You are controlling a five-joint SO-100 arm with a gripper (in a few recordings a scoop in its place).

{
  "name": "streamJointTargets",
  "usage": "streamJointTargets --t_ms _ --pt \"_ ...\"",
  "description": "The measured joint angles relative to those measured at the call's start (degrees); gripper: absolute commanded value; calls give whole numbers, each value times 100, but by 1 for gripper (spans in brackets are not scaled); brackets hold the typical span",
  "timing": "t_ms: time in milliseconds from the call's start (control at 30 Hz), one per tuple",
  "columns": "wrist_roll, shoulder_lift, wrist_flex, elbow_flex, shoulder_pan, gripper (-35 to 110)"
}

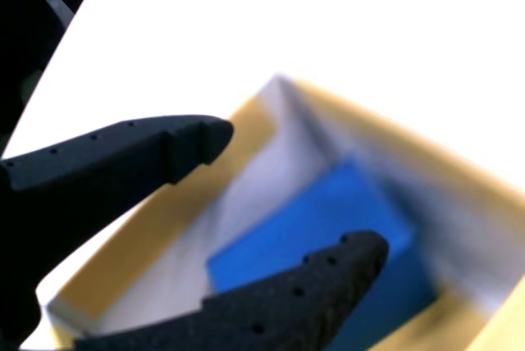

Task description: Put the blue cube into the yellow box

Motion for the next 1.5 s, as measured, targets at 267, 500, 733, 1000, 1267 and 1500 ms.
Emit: streamJointTargets --t_ms 267,500,733,1000,1267,1500 --pt "-439 1160 439 -149 316 23" --pt "-176 2364 1397 -141 1424 18" --pt "-141 3331 1951 800 2953 14" --pt "-158 4825 2619 2276 3999 11" --pt "-9 6021 3076 3445 4685 7" --pt "193 7137 3885 4289 4790 4"
